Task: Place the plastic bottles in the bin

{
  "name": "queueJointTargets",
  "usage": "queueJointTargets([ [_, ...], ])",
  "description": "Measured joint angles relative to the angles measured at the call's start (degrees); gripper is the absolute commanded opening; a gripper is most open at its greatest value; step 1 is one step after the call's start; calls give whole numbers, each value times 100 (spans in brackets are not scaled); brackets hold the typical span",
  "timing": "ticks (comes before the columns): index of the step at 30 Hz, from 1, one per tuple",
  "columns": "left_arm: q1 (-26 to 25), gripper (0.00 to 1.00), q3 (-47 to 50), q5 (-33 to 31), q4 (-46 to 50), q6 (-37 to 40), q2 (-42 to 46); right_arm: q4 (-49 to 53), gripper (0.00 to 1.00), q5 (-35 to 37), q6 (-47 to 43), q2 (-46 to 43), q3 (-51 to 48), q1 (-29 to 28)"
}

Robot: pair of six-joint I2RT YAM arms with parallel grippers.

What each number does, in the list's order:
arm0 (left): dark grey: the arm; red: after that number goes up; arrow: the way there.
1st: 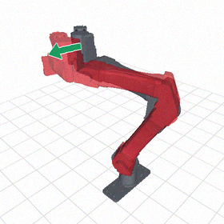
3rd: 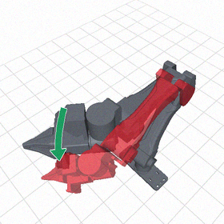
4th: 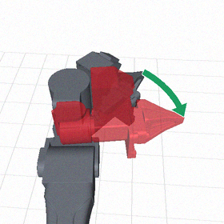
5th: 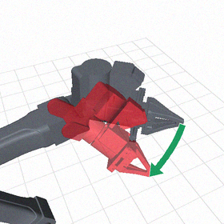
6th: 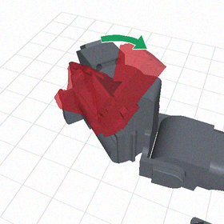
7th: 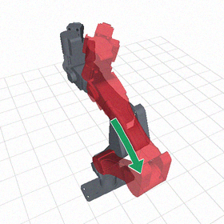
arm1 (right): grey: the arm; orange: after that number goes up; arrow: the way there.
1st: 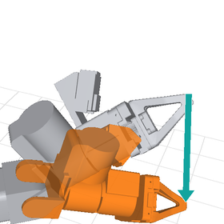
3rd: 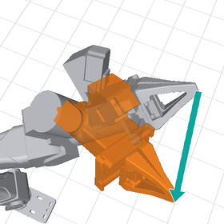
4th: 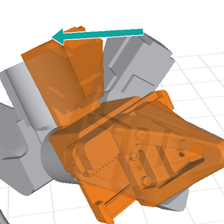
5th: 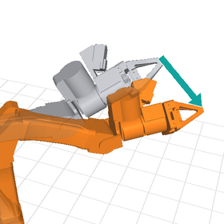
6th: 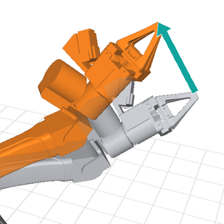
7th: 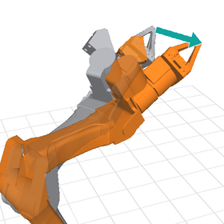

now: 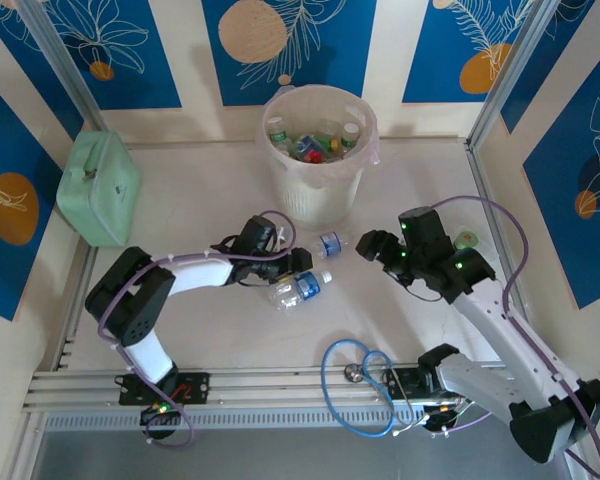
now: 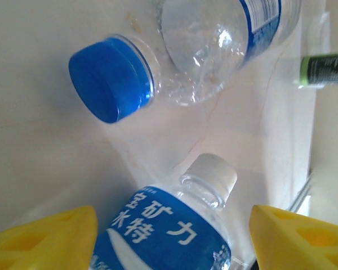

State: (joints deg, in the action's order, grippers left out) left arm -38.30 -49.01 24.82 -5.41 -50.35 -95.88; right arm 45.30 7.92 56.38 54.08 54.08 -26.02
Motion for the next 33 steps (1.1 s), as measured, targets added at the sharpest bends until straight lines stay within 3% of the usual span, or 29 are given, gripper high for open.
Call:
queueJointTargets([
  [7,-2,78,-470,-442,1117,890,706,87,81,17,160,813,109,-149],
  [14,-2,77,-511,-841,2037,1543,1178,-50,72,7,614,1718,120,-704],
  [20,-2,73,-197,-979,2312,1711,1547,-507,67,-63,1080,2387,122,-855],
  [33,-98,68,162,-894,2269,1722,1491,-1346,66,-280,1764,3571,216,-892],
])
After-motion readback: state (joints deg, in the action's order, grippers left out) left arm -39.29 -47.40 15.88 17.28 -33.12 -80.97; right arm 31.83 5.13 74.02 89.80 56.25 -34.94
